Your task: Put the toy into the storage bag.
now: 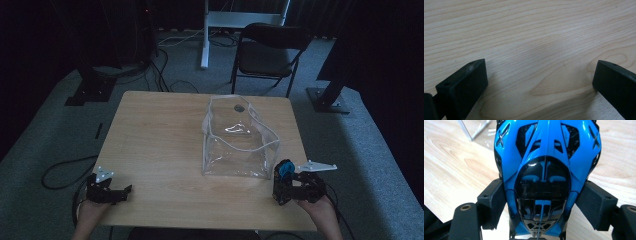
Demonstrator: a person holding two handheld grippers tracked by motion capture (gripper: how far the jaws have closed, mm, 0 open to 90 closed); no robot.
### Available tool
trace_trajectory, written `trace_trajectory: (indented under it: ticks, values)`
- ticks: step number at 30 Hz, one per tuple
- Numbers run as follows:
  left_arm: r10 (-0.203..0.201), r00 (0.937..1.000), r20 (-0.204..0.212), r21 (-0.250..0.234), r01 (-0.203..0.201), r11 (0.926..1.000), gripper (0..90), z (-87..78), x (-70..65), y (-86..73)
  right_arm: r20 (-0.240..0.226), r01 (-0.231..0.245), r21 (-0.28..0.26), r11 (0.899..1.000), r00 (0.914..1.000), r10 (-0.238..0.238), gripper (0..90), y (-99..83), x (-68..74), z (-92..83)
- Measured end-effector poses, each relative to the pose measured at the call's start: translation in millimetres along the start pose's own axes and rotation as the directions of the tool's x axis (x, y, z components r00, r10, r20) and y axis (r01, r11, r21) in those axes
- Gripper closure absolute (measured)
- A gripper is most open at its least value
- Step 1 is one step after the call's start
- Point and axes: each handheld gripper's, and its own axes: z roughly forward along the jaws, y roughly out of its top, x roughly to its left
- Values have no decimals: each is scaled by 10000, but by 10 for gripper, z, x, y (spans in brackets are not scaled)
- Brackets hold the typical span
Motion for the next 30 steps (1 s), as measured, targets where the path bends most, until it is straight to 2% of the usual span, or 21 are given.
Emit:
trace_trajectory:
  ticks: [14, 23, 30]
  values:
    - [-10, 10000, 7, -21, 10, 10000, 3, 5, -3, 3, -9, 292, -1165, 9928, 9996, -295, 262, 303, -5, -341]
    - [28, 10000, 31, -13, -28, 10000, 3, 4, -3, 3, -15, 695, -1888, 9796, 9975, -711, 262, 589, 21, -584]
    - [27, 10000, 22, -25, -27, 10000, 3, 6, -3, 4, -6, 1015, -2546, 9617, 9945, -1051, 262, 832, 66, -756]
